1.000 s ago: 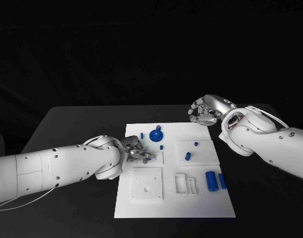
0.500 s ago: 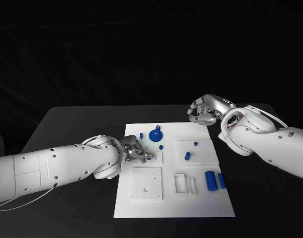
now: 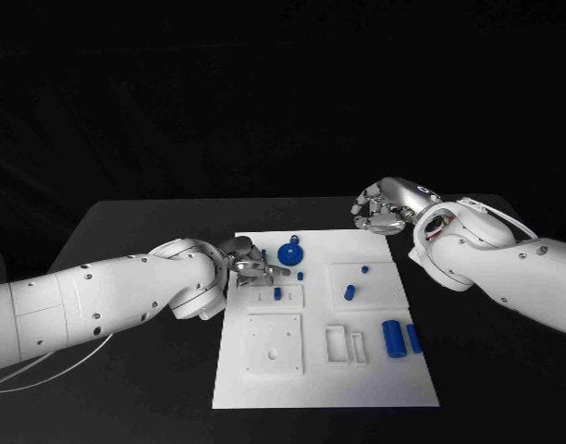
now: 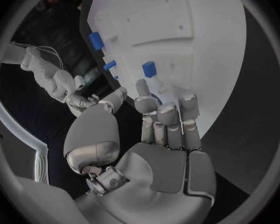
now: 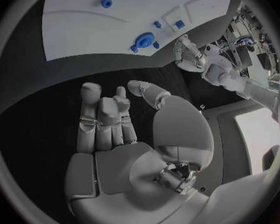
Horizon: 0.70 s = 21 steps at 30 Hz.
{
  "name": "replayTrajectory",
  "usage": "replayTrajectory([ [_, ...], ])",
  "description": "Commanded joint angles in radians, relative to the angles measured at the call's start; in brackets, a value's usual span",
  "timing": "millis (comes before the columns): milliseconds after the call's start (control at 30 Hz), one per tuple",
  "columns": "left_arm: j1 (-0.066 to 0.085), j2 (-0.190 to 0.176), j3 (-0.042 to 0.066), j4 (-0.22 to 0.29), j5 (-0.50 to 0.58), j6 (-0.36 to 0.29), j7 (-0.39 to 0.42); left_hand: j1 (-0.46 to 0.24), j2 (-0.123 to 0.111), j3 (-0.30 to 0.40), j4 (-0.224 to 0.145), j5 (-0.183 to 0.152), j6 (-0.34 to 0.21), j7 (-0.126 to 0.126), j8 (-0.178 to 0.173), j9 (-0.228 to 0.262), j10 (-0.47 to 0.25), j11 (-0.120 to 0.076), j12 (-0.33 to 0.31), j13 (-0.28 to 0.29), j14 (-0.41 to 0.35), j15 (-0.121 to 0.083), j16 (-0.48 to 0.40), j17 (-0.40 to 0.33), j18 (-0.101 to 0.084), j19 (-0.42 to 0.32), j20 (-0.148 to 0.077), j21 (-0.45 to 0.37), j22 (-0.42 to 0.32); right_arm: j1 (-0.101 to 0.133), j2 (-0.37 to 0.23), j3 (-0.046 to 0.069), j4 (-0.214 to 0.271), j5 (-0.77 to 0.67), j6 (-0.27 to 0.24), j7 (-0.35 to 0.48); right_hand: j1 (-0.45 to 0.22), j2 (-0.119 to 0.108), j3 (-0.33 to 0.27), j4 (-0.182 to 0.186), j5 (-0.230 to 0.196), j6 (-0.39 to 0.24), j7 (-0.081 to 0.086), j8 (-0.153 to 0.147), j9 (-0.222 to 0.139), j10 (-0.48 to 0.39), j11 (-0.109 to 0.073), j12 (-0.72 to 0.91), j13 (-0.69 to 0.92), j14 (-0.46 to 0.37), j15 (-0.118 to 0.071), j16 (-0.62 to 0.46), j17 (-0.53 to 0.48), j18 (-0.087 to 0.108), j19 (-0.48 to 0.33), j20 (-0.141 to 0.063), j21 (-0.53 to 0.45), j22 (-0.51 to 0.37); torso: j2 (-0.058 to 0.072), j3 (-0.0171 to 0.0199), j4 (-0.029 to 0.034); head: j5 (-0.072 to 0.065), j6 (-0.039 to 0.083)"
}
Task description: Assemble the parts on the task board
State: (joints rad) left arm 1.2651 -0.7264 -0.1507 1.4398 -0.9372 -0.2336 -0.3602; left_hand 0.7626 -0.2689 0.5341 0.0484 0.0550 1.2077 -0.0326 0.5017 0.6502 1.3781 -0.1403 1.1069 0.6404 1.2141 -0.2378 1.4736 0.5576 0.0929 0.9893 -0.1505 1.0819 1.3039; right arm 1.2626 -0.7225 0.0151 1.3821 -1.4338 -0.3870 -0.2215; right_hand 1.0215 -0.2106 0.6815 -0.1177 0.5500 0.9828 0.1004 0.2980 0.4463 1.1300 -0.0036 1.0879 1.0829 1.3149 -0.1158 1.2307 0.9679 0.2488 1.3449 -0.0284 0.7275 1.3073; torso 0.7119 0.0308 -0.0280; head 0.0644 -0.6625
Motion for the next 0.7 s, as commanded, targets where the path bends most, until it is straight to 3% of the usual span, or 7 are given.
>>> replayTrajectory([
  [33, 0.017, -0.006, 0.007, 0.010, 0.069, 0.010, 0.051, 0.019, -0.001, -0.003, -0.004, 0.000, -0.051, 0.018, -0.028, -0.010, -0.016, 0.015, -0.024, -0.013, -0.019, 0.009, -0.026, -0.012, 0.000, -0.018, -0.113, -0.016, -0.008, 0.000, 0.001, 0.001, -0.007, 0.003, 0.008, 0.007, -0.008, 0.004, -0.001, -0.001, 0.005, -0.002, 0.007, 0.002, -0.001, -0.004, -0.002, -0.001, -0.001, -0.003, 0.001, -0.005, 0.001, 0.013, 0.001, -0.004, -0.004, 0.014, -0.001, 0.0001, 0.0006, -0.001, 0.004],
  [133, 0.038, -0.012, 0.013, 0.010, 0.078, 0.005, 0.062, 0.052, 0.014, -0.006, -0.025, 0.014, -0.136, 0.048, -0.072, -0.023, -0.039, 0.043, -0.060, -0.030, -0.042, 0.035, -0.060, -0.026, -0.009, -0.039, -0.104, -0.039, -0.019, 0.000, 0.002, 0.001, -0.012, 0.009, 0.007, 0.008, -0.008, 0.004, -0.001, -0.001, 0.005, -0.002, 0.007, 0.002, -0.001, -0.004, -0.002, -0.001, -0.001, -0.003, 0.001, -0.005, 0.001, 0.013, 0.001, -0.004, -0.004, 0.014, 0.000, 0.0000, 0.0000, 0.001, 0.007],
  [267, 0.061, -0.006, 0.020, -0.019, 0.087, 0.002, 0.085, 0.085, 0.042, -0.010, -0.050, 0.045, -0.178, 0.063, -0.087, -0.023, -0.061, 0.057, -0.083, -0.039, -0.058, 0.050, -0.082, -0.036, -0.019, -0.056, -0.096, -0.058, -0.027, 0.000, 0.003, 0.001, -0.024, 0.022, 0.004, 0.010, -0.010, 0.003, -0.002, -0.003, 0.006, -0.015, 0.010, -0.005, -0.004, -0.005, 0.000, -0.001, -0.001, -0.004, 0.002, -0.006, 0.001, 0.013, 0.000, -0.004, -0.006, 0.013, -0.001, 0.0002, 0.0001, 0.004, 0.014],
  [333, 0.074, 0.002, 0.025, -0.050, 0.087, 0.016, 0.086, 0.115, 0.063, -0.017, -0.090, 0.127, -0.204, 0.077, -0.095, -0.021, -0.095, 0.073, -0.121, -0.055, -0.089, 0.067, -0.120, -0.052, -0.031, -0.088, -0.083, -0.086, -0.036, 0.000, 0.004, 0.001, -0.031, 0.028, 0.000, 0.013, -0.011, 0.003, -0.003, -0.004, 0.005, -0.027, 0.013, -0.011, -0.007, -0.006, 0.003, -0.001, -0.001, -0.003, 0.006, -0.007, 0.001, 0.013, 0.000, -0.004, -0.006, 0.013, -0.001, -0.0001, 0.0006, 0.004, 0.020],
  [400, 0.087, 0.011, 0.026, -0.079, 0.087, 0.042, 0.081, 0.122, 0.079, -0.030, -0.112, 0.157, -0.213, 0.082, -0.096, -0.019, -0.101, 0.077, -0.134, -0.061, -0.094, 0.072, -0.132, -0.057, -0.038, -0.097, -0.078, -0.097, -0.041, 0.000, 0.004, 0.001, -0.038, 0.037, -0.001, 0.014, -0.012, 0.003, -0.005, -0.004, -0.002, -0.035, 0.016, -0.015, -0.009, -0.006, 0.006, 0.000, -0.001, -0.003, 0.008, -0.007, 0.001, 0.013, 0.001, -0.004, -0.007, 0.013, 0.000, -0.0001, -0.0004, 0.004, 0.025],
  [500, 0.102, 0.036, 0.026, -0.138, 0.087, 0.074, 0.077, 0.117, 0.092, -0.048, -0.132, 0.162, -0.224, 0.087, -0.099, -0.016, -0.109, 0.082, -0.156, -0.071, -0.103, 0.079, -0.151, -0.065, -0.045, -0.107, -0.073, -0.115, -0.049, 0.000, 0.006, 0.001, -0.048, 0.044, 0.000, 0.015, -0.014, 0.002, -0.008, -0.002, -0.021, -0.045, 0.020, -0.020, -0.011, -0.006, 0.010, 0.000, -0.002, -0.002, 0.012, -0.008, 0.001, 0.013, 0.002, -0.004, -0.007, 0.013, 0.000, -0.0001, -0.0015, 0.005, 0.030],
  [700, 0.128, 0.100, 0.026, -0.273, 0.073, 0.175, 0.052, 0.093, 0.107, -0.058, -0.136, 0.148, -0.259, 0.103, -0.117, -0.022, -0.135, 0.098, -0.199, -0.089, -0.130, 0.098, -0.187, -0.079, -0.059, -0.134, -0.065, -0.148, -0.060, 0.000, 0.010, 0.001, -0.056, 0.050, 0.003, 0.015, -0.022, 0.000, -0.020, 0.004, -0.080, -0.057, 0.025, -0.025, -0.012, -0.007, 0.014, 0.002, -0.002, -0.002, 0.016, -0.008, 0.001, 0.013, 0.002, -0.004, -0.009, 0.013, 0.002, -0.0015, -0.0023, 0.003, 0.031],
])
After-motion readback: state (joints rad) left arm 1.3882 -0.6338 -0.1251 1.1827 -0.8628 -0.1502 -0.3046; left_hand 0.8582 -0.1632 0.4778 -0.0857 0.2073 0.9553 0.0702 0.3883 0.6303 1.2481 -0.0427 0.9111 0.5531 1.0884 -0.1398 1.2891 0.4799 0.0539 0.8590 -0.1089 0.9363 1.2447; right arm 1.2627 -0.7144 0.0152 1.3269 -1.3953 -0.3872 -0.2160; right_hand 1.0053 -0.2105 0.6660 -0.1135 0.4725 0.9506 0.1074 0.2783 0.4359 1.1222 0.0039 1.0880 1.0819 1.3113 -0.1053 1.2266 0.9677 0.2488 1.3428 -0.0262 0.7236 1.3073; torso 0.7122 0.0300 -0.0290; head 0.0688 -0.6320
